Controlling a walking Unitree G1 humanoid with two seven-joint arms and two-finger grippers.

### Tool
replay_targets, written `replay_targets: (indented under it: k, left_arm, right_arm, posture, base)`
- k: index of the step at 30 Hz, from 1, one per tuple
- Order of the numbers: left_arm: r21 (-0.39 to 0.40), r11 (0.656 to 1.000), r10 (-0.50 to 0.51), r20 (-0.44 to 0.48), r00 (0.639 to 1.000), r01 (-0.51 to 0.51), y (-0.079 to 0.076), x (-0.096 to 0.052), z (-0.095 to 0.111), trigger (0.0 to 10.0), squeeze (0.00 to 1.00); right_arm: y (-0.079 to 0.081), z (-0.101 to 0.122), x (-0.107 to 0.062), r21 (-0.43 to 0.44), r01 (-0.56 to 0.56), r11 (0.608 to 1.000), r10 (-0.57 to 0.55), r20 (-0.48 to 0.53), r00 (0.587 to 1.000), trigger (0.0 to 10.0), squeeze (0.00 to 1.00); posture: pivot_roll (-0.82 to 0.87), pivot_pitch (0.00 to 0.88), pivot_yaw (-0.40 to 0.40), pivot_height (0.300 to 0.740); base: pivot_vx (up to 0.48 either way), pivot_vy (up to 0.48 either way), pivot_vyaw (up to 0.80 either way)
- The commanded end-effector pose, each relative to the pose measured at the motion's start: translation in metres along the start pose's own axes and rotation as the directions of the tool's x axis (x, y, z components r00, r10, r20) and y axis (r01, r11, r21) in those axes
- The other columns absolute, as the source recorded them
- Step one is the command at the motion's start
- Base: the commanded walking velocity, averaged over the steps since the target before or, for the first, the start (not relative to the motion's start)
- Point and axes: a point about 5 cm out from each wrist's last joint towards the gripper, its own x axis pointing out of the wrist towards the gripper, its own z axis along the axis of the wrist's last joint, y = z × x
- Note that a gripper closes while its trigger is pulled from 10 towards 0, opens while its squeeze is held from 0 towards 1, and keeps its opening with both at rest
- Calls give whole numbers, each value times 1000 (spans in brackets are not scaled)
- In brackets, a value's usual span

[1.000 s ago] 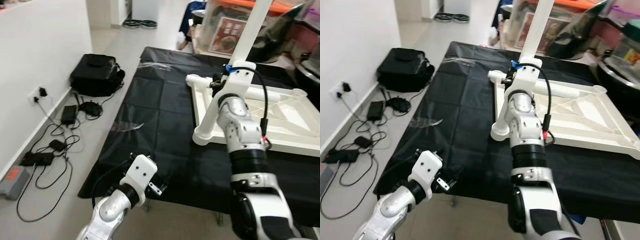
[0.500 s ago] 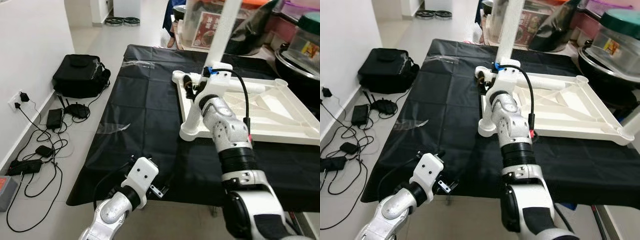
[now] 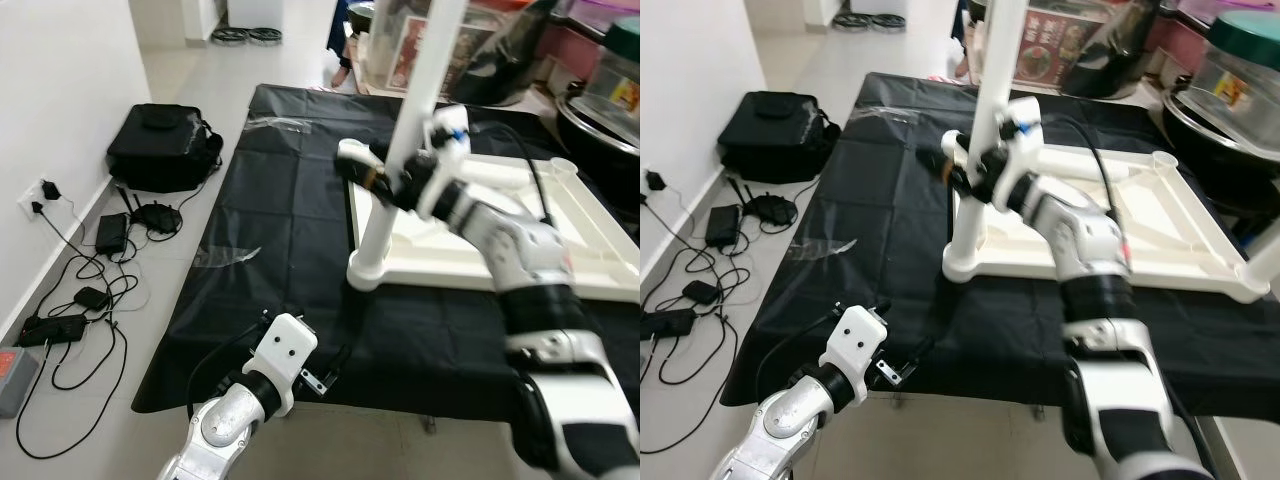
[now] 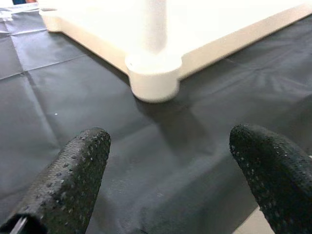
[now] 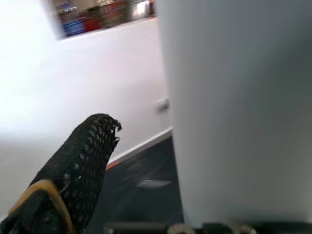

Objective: Building children table

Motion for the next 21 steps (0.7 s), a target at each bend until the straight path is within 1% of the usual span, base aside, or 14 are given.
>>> replay_targets:
  k: [1,2,3,4,5,6,9,10,11,12,14,15,17,21]
  left_arm:
    - [-1,1000,-3,-13,1000,3,-2,-1,-3,10000,0]
    - [-2,1000,-3,-14,1000,3,-2,-1,-3,10000,0]
    - [-2,1000,-4,-14,1000,4,-2,-1,-3,10000,0]
    - [-2,1000,-4,-14,1000,4,-2,-1,-3,10000,0]
    - [-2,1000,-4,-14,1000,4,-2,-1,-3,10000,0]
    - [-2,1000,-4,-13,1000,4,-2,-1,-3,10000,0]
    - [-2,1000,-3,-12,1000,3,-2,-1,-2,10000,0]
    - [-2,1000,-2,-12,1000,2,-2,-1,-2,10000,0]
    - [-2,1000,-2,-12,1000,2,-2,-1,-2,10000,0]
    - [-2,1000,-2,-12,1000,2,-2,-1,-3,10000,0]
    - [-3,1000,0,-12,1000,0,-2,-1,-3,10000,0]
    - [-3,1000,0,-12,1000,0,-2,-1,-3,10000,0]
    - [-3,1000,0,-13,1000,0,-2,-1,-3,10000,0]
    - [-2,1000,-1,-14,1000,1,-1,-1,-3,10000,0]
  right_arm:
    - [20,-5,5,29,-199,980,200,-20,980,10000,1000]
    - [30,-7,-1,62,-311,949,313,-24,950,10000,1000]
    - [35,-7,-6,84,-393,916,396,-21,918,10000,357]
    - [35,-7,-6,84,-393,916,396,-21,918,10000,357]
    - [38,-7,-8,102,-440,892,444,-20,896,10000,357]
    - [38,-9,-9,97,-454,886,459,-36,888,10000,0]
    - [34,-15,-7,78,-435,897,441,-76,894,10000,0]
    - [30,-19,-4,52,-396,917,399,-101,911,7882,0]
    - [30,-19,-4,52,-396,917,399,-101,911,7882,0]
    - [26,-20,-2,41,-366,930,369,-105,924,0,0]
    - [23,-18,0,25,-330,944,331,-102,938,0,0]
    - [23,-18,0,25,-330,944,331,-102,938,0,0]
    - [21,-13,4,-19,-293,956,290,-92,953,0,0]
    - [25,-3,5,-38,-289,957,287,-62,956,0,0]
  posture:
    - [125,66,-116,740]
    - [128,68,-119,740]
    - [126,69,-117,740]
    - [126,69,-117,740]
    - [127,69,-117,740]
    - [127,69,-119,740]
    - [128,70,-119,740]
    - [128,71,-120,740]
    - [128,71,-120,740]
    - [129,69,-118,740]
    - [129,69,-120,740]
    - [129,69,-120,740]
    - [129,72,-119,740]
    - [126,70,-116,740]
  base:
    - [0,0,0]
    - [0,0,0]
    - [0,0,0]
    - [0,0,0]
    - [0,0,0]
    - [0,0,0]
    - [0,0,0]
    - [0,0,0]
    - [0,0,0]
    - [0,0,0]
    - [0,0,0]
    - [0,0,0]
    - [0,0,0]
    - [0,0,0]
